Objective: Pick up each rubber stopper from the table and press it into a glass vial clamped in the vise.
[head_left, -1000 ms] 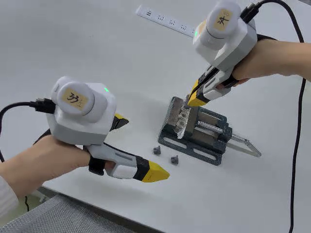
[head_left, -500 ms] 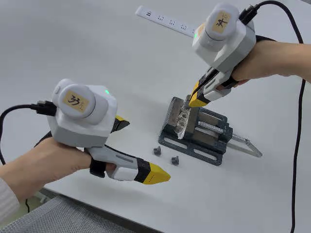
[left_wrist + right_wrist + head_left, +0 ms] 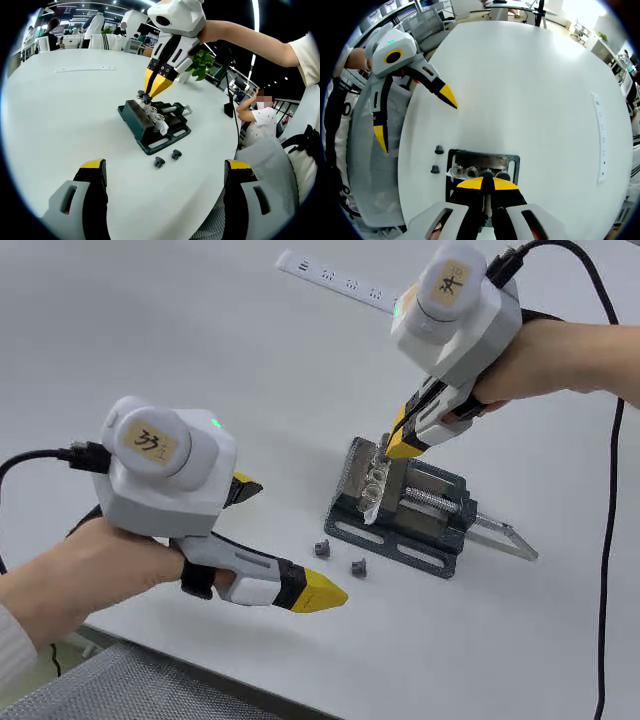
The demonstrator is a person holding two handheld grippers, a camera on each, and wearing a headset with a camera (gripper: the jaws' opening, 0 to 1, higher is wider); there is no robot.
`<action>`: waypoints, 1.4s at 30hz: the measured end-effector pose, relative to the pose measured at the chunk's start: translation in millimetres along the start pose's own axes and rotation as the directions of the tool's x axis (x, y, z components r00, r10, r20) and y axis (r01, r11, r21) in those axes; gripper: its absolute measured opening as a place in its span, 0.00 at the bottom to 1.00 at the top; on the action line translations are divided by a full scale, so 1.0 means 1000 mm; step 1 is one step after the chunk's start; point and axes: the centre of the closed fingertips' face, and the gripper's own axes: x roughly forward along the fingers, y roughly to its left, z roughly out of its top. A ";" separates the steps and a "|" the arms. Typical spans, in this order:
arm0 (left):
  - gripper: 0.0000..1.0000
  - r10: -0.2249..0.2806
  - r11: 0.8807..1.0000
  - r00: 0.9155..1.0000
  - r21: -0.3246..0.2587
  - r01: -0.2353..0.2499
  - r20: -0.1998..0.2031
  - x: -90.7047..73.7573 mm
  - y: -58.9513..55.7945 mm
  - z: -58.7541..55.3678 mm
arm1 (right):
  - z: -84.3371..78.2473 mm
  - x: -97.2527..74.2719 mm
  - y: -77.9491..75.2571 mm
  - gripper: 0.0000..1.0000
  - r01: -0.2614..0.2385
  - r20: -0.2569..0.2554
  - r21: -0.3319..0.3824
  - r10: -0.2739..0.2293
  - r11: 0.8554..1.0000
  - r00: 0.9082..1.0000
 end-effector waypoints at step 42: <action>0.97 -0.001 1.000 1.000 -0.013 0.001 -0.015 0.006 0.005 -0.002 | -0.004 0.006 -0.001 0.00 0.024 -0.110 0.001 -0.024 1.000 0.994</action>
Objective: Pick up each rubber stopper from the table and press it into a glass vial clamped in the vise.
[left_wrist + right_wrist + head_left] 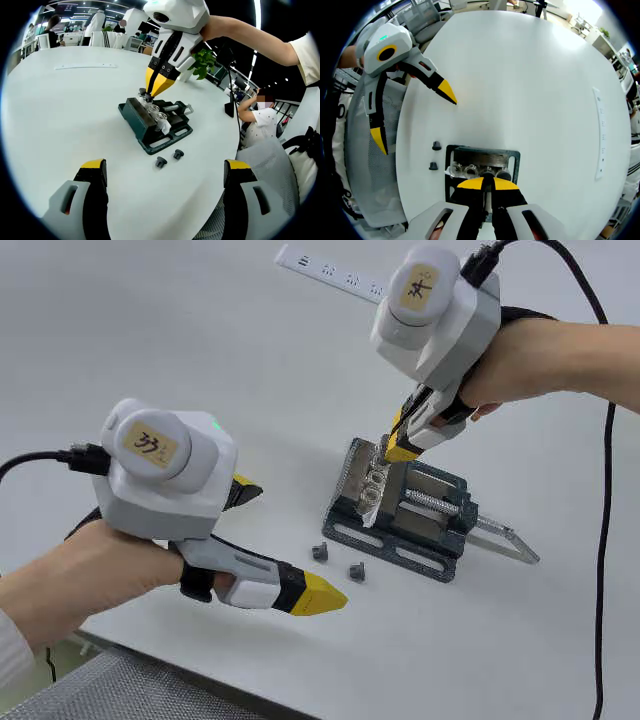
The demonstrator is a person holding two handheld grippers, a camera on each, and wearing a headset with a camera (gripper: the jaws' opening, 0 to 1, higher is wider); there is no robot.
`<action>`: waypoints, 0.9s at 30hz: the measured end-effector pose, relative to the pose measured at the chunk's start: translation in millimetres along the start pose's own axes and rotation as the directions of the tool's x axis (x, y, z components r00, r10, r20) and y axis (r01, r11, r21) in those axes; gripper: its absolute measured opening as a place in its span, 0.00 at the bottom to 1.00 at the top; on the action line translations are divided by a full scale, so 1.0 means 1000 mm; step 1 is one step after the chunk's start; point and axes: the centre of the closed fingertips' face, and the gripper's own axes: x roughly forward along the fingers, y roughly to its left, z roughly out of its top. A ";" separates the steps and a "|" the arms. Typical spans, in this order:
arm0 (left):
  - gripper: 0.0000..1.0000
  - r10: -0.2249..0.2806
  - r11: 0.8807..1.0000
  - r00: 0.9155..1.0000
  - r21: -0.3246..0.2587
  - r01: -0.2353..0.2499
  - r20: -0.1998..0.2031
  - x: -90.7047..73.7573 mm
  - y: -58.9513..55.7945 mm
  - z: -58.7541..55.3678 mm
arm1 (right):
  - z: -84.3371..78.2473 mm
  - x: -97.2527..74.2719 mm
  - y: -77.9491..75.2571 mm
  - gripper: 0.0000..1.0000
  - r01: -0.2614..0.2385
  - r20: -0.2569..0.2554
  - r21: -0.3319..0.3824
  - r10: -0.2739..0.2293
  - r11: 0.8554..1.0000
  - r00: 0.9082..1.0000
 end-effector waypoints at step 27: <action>0.97 -0.002 1.000 1.000 -0.019 0.003 0.004 0.002 0.003 -0.006 | 0.000 0.002 0.002 0.00 0.018 -0.086 -0.009 -0.019 1.000 0.996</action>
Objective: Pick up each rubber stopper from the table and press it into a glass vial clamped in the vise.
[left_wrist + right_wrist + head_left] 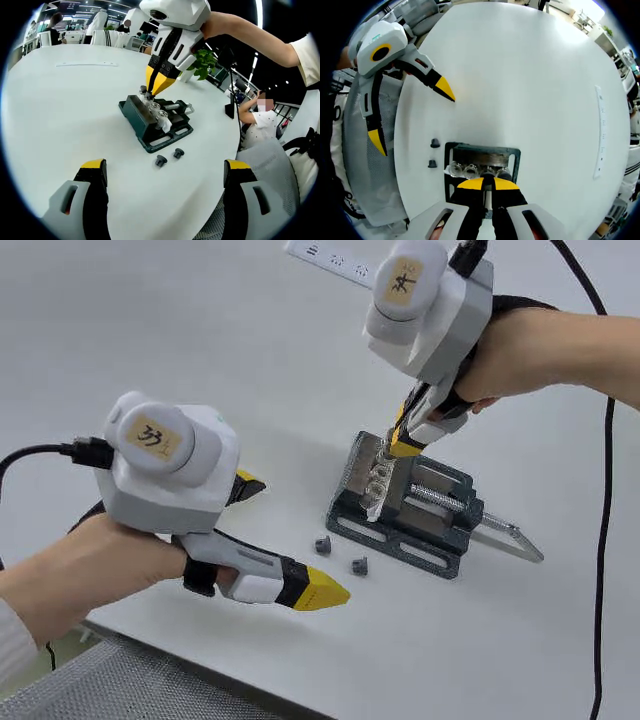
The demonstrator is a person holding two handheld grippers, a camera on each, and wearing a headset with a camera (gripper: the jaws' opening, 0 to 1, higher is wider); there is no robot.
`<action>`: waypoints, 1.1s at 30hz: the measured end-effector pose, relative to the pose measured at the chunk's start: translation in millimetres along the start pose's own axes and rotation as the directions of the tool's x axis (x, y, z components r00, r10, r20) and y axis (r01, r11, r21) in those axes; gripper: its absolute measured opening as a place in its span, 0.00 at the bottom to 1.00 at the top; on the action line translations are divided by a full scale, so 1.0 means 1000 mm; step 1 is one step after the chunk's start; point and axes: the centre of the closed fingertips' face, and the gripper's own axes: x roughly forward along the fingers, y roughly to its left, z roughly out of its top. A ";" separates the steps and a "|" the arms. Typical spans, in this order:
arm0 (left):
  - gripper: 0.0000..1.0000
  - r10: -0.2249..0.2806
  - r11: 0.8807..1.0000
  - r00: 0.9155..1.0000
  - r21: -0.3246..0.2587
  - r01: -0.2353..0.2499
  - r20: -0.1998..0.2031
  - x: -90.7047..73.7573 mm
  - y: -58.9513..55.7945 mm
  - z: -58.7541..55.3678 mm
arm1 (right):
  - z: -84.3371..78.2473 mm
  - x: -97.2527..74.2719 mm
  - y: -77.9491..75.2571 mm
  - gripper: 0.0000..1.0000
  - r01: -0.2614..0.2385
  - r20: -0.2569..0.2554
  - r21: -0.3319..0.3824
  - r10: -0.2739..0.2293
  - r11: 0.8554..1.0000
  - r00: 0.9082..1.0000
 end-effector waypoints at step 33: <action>0.97 0.006 1.000 1.000 0.008 -0.006 0.000 -0.005 0.000 0.004 | 0.000 -0.010 -0.001 0.00 -0.031 0.145 0.002 0.030 1.000 0.989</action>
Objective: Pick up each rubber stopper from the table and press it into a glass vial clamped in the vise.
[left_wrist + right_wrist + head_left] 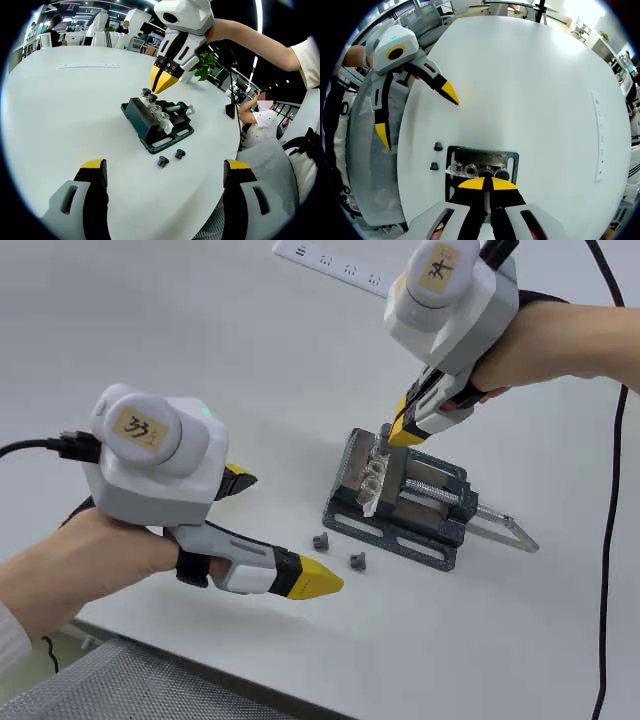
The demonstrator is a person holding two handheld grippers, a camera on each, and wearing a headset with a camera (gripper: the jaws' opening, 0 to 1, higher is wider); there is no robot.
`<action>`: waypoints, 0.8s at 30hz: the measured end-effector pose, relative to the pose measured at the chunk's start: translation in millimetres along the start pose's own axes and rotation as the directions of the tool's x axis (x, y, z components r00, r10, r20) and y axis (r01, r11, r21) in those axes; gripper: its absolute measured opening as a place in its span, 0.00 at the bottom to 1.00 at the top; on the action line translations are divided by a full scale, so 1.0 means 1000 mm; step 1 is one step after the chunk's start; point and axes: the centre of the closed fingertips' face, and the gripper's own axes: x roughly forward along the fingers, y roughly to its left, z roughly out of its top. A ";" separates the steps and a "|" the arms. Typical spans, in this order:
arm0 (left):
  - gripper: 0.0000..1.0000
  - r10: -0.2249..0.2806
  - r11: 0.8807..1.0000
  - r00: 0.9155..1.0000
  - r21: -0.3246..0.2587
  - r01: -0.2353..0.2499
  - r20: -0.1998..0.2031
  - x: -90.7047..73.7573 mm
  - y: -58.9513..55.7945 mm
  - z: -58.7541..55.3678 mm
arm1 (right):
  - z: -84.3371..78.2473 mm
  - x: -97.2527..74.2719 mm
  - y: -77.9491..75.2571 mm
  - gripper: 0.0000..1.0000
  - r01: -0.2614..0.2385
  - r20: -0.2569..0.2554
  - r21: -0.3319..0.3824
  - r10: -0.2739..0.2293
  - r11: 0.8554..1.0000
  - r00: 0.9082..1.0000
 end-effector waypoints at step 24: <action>0.96 -0.011 1.000 1.000 0.002 0.011 -0.009 0.003 -0.003 -0.001 | 0.000 0.008 0.001 0.00 0.006 0.013 -0.003 -0.005 1.000 1.000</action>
